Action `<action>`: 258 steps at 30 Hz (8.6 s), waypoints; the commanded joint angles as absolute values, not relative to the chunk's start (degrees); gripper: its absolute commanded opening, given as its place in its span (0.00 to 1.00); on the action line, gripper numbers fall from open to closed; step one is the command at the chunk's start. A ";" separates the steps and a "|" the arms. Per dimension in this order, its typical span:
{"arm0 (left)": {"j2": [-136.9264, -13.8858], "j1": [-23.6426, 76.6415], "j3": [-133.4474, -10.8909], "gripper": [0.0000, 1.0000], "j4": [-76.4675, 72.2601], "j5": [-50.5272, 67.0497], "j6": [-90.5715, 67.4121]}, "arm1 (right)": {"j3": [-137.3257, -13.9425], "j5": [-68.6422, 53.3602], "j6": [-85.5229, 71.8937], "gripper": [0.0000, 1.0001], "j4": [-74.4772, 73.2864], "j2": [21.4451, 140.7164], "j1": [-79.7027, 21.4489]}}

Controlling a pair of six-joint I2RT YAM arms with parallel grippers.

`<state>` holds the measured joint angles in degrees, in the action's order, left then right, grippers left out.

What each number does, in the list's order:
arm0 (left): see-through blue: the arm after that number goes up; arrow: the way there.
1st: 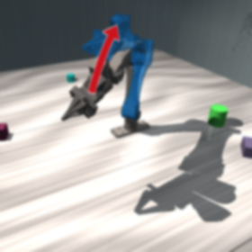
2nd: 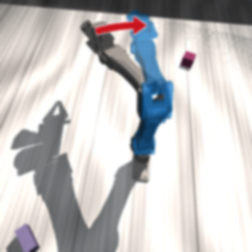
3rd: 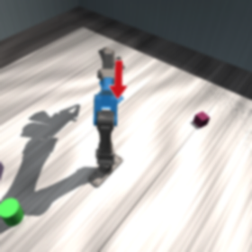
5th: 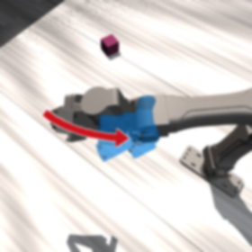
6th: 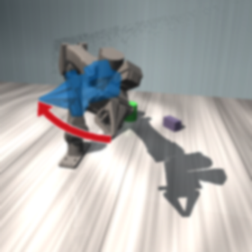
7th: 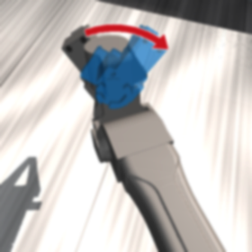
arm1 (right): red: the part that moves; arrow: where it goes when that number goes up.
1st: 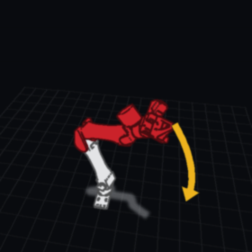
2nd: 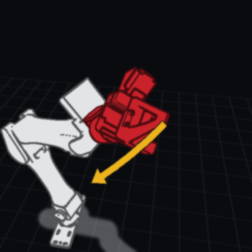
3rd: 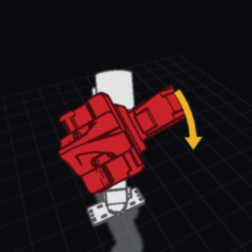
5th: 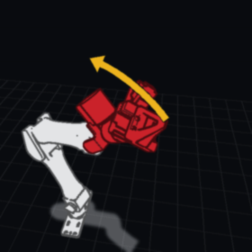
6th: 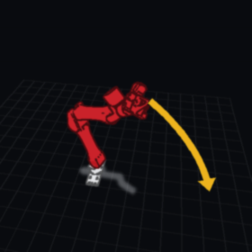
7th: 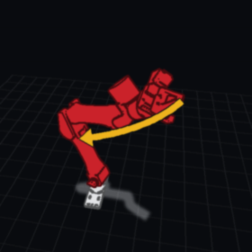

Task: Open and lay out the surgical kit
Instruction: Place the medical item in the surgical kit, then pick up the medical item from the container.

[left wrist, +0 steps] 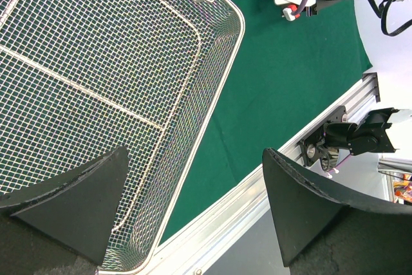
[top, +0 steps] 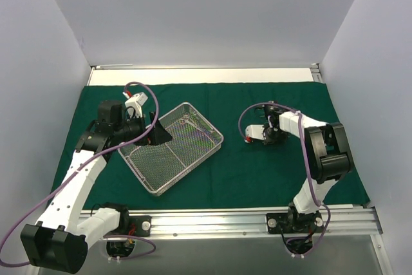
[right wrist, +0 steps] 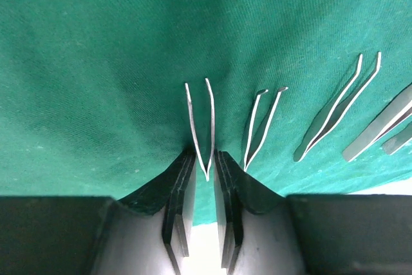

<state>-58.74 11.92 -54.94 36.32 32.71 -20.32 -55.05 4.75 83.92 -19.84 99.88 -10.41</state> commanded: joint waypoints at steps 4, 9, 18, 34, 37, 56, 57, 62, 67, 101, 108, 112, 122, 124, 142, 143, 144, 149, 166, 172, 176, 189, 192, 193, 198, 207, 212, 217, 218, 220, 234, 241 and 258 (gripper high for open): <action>-58.80 11.78 -55.20 0.94 34.89 32.52 -19.42 | -54.58 4.31 83.67 0.24 -22.06 100.02 -10.02; -59.06 11.69 -55.19 0.94 34.80 32.61 -19.42 | -55.37 3.69 82.97 0.25 -22.67 99.32 -10.02; -61.78 11.69 -55.28 0.94 33.75 32.08 -19.86 | -59.76 1.50 75.60 0.31 -25.32 93.17 -10.90; -75.56 11.86 -64.86 0.81 43.32 19.26 -29.43 | -74.52 -5.96 26.33 0.49 -27.24 85.00 -21.35; -81.01 13.09 -68.89 0.71 44.73 16.89 -32.68 | -76.81 -10.36 20.24 0.61 -28.21 82.37 -22.15; -113.90 26.97 -99.93 0.42 50.28 -0.95 -24.36 | -75.68 -23.91 -9.49 0.93 -24.17 72.78 -17.41; -114.08 27.33 -99.93 0.33 49.66 -1.49 -23.13 | -75.15 -23.12 -9.93 0.86 -23.65 71.99 -16.18; -115.22 27.42 -98.70 0.02 46.06 -0.18 -18.99 | -74.44 -22.24 -10.28 0.70 -24.60 67.42 -10.11; -116.37 27.42 -96.68 0.02 40.62 0.44 -17.32 | -76.46 -20.92 -8.62 0.73 -27.59 66.80 -9.84; -124.80 25.31 -94.66 0.02 30.22 6.24 -15.82 | -76.20 -22.76 -9.05 0.77 -27.86 65.30 -8.70; -124.81 25.22 -93.87 0.02 33.84 5.18 -16.08 | -75.06 -23.64 -9.32 0.77 -27.07 65.30 -8.61; -123.49 25.22 -92.38 0.02 35.68 4.83 -16.52 | -74.45 -24.52 -9.49 0.77 -26.63 65.83 -8.61; -118.57 25.31 -86.57 0.02 38.32 6.42 -17.05 | -73.30 -25.75 -9.67 0.78 -25.49 67.23 -8.61; -117.86 25.31 -86.22 0.02 39.02 6.68 -17.14 | -73.30 -25.84 -9.58 0.78 -25.14 67.41 -8.61; -116.54 25.05 -87.36 0.02 41.31 11.25 -18.11 | -75.93 -28.83 -13.10 0.81 -21.45 88.82 -14.40; -116.63 24.96 -87.45 0.02 41.13 11.51 -18.02 | -76.98 -27.61 -12.75 0.81 -21.27 90.68 -18.07; -116.72 24.96 -87.54 0.02 41.05 11.86 -18.02 | -78.12 -26.73 -11.61 0.80 -22.14 92.70 -19.76; -116.19 23.91 -86.31 0.02 39.73 13.18 -18.45 | -83.49 -26.80 -11.25 0.73 -21.89 103.17 -23.20; -118.30 23.20 -86.84 0.02 38.85 15.64 -18.99 | -80.95 -34.10 -9.32 0.56 -21.09 106.08 -29.97; -118.65 23.20 -87.45 0.02 39.37 15.99 -18.72 | -80.07 -33.84 -8.70 0.55 -20.92 106.52 -30.76; -118.83 23.20 -87.98 0.02 39.64 16.35 -18.72 | -79.37 -34.72 -8.44 0.54 -21.01 108.01 -30.85; -118.83 23.20 -87.71 0.02 40.17 16.79 -18.46 | -79.19 -35.69 -8.53 0.46 -20.57 112.24 -31.91; -118.74 23.20 -87.36 0.02 40.25 16.88 -18.63 | -79.37 -34.46 -8.79 0.40 -20.92 112.50 -31.90; -118.65 23.20 -87.19 0.02 40.43 16.88 -18.63 | -79.37 -34.19 -8.88 0.38 -21.00 112.50 -31.90; -118.83 23.20 -87.19 0.02 42.27 16.70 -19.07 | -79.28 -32.96 -9.93 0.23 -20.39 112.33 -31.90; -115.93 22.68 -85.08 0.02 44.47 16.70 -19.34 | -78.84 -28.66 -11.51 0.04 -20.83 111.97 -31.90; -114.70 22.59 -83.59 0.02 46.32 16.70 -18.90 | -78.84 -28.04 -12.04 0.02 -20.65 111.97 -31.91; -111.72 22.59 -80.69 0.02 46.93 16.44 -18.90 | -78.58 -28.12 -12.22 0.01 -20.48 112.06 -31.90; -110.93 22.59 -79.73 0.02 46.76 16.35 -19.07 | -78.49 -28.12 -12.30 0.01 -20.30 112.06 -31.90; -107.86 22.41 -78.84 0.02 45.45 15.48 -19.25 | -78.40 -28.21 -12.30 0.01 -20.21 112.06 -31.91; -99.40 22.06 -79.36 0.60 42.54 12.75 -14.86 | -78.66 -28.74 -11.87 0.01 -20.30 112.24 -31.90; -101.95 23.81 -79.45 0.39 43.16 9.24 -15.47 | -78.22 -28.92 -12.66 0.02 -19.51 111.88 -31.90; -106.61 32.96 -79.19 0.50 41.92 -2.46 -13.10 | -77.52 -29.79 -12.83 0.01 -19.34 112.06 -31.90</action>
